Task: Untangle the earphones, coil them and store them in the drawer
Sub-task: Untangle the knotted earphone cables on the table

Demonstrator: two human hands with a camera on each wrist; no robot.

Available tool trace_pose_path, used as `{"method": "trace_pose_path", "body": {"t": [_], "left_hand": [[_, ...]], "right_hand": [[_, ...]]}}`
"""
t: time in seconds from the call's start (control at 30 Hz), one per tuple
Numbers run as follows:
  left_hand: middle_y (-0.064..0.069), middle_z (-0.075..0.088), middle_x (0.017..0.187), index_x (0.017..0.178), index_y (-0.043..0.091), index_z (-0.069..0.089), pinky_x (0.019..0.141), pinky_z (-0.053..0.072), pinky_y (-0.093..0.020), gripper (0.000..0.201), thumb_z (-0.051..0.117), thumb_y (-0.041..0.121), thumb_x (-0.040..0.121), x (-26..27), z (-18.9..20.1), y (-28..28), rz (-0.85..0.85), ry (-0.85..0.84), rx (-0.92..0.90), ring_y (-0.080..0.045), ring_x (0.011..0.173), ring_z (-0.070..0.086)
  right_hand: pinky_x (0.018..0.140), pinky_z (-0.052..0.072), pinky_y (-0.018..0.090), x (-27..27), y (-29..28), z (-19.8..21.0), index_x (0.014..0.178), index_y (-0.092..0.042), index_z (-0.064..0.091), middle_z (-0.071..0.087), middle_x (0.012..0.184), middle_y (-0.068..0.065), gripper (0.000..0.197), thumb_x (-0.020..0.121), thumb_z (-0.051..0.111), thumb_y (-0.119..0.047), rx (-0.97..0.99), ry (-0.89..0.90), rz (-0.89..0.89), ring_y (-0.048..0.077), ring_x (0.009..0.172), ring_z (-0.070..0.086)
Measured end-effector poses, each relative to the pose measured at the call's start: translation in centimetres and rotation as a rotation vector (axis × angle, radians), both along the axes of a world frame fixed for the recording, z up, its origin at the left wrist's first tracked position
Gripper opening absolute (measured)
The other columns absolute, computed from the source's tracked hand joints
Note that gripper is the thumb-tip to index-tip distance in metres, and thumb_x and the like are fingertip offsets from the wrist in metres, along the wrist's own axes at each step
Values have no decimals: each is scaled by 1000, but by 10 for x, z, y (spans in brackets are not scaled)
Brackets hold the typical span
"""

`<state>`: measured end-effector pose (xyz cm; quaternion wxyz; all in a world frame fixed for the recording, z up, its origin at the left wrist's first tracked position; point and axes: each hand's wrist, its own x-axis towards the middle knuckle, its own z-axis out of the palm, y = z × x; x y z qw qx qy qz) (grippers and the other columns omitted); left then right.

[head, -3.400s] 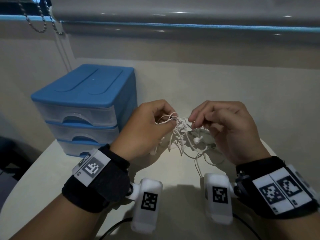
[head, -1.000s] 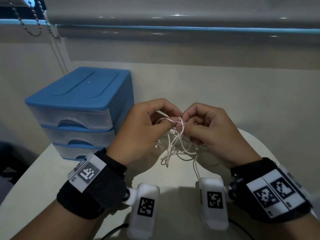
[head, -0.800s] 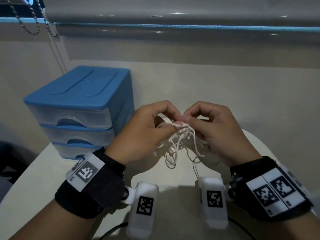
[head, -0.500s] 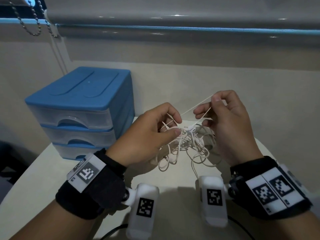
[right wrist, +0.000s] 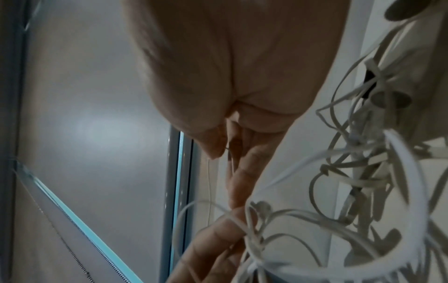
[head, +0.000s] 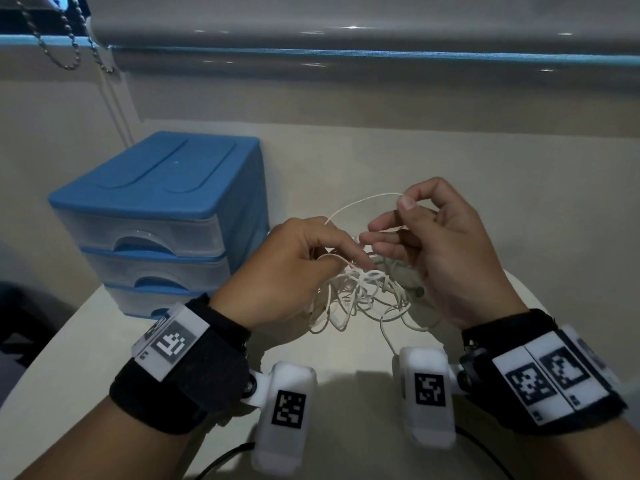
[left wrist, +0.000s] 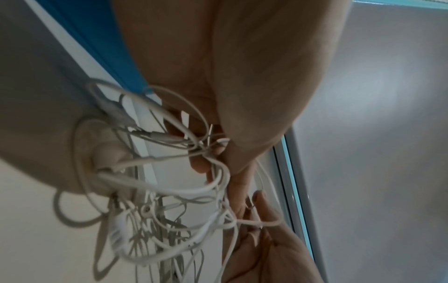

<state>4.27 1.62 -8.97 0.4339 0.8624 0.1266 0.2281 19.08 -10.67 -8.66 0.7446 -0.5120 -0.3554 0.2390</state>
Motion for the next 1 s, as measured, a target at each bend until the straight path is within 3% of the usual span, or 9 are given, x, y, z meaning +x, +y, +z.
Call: {"method": "trace_pose_path", "body": {"t": [0.17, 0.33, 0.43, 0.53, 0.6, 0.7, 0.77, 0.87, 1.0], "left_hand": [[12, 65, 84, 96, 26, 74, 62, 46, -33, 24, 64, 4, 97, -1, 2, -3, 19, -21, -69, -14, 62, 53], [-1, 69, 97, 110, 31, 56, 69, 47, -37, 34, 68, 7, 91, 0, -1, 1, 43, -3, -200, -22, 75, 57], [-3, 71, 98, 114, 35, 57, 67, 46, -35, 33, 70, 14, 92, -1, 0, -1, -7, 138, -173, -29, 77, 60], [-5, 67, 87, 118, 32, 60, 63, 43, -20, 33, 63, 22, 86, -3, 7, -5, -57, 177, -272, -7, 65, 58], [-4, 63, 84, 118, 30, 62, 62, 46, -15, 44, 50, 22, 77, -2, 10, -7, -52, 155, -385, -6, 67, 60], [-7, 62, 83, 118, 25, 64, 71, 49, -31, 49, 44, 20, 74, 0, 7, -5, 36, 89, -440, -14, 75, 63], [-5, 67, 80, 115, 27, 66, 76, 52, -42, 38, 51, 13, 84, 1, 4, -2, 100, 47, -364, -18, 75, 65], [-8, 73, 84, 115, 26, 66, 74, 51, -40, 38, 58, -3, 93, 2, 4, -1, 137, -1, -305, -18, 74, 65], [-8, 78, 86, 117, 19, 65, 69, 53, -32, 33, 67, -2, 93, 1, 6, -3, 142, -48, -312, -20, 74, 67]], "right_hand": [[62, 48, 27, 7, 0, 0, 94, -18, 53, 70, 81, 8, 14, 107, 48, -15, 90, -81, -138, 23, 73, 65], [60, 43, 28, 13, -4, 0, 93, -19, 52, 63, 72, 5, 15, 107, 47, -15, 127, -71, -306, 17, 62, 54], [59, 44, 28, 14, -5, 0, 93, -19, 53, 64, 71, 3, 14, 106, 49, -14, 109, -56, -380, 16, 62, 58], [59, 48, 26, 17, -5, -1, 93, -20, 54, 67, 76, 1, 14, 105, 49, -15, 74, -48, -431, 18, 67, 68], [62, 51, 26, 18, -6, -2, 94, -20, 54, 68, 80, 0, 14, 105, 49, -14, 62, -29, -447, 18, 73, 72], [66, 51, 28, 19, -6, -2, 93, -20, 54, 68, 84, 1, 14, 105, 49, -14, 48, -21, -458, 19, 80, 73], [66, 50, 29, 20, -6, -3, 93, -19, 55, 67, 87, 3, 14, 104, 51, -12, 31, -9, -473, 19, 81, 70], [65, 49, 29, 21, -6, -5, 91, -16, 58, 66, 88, 5, 13, 101, 54, -9, -30, -15, -451, 17, 79, 67], [65, 52, 25, 21, -5, -10, 86, -18, 68, 69, 91, 1, 13, 97, 64, -12, -212, -128, -361, 11, 81, 69]]}}
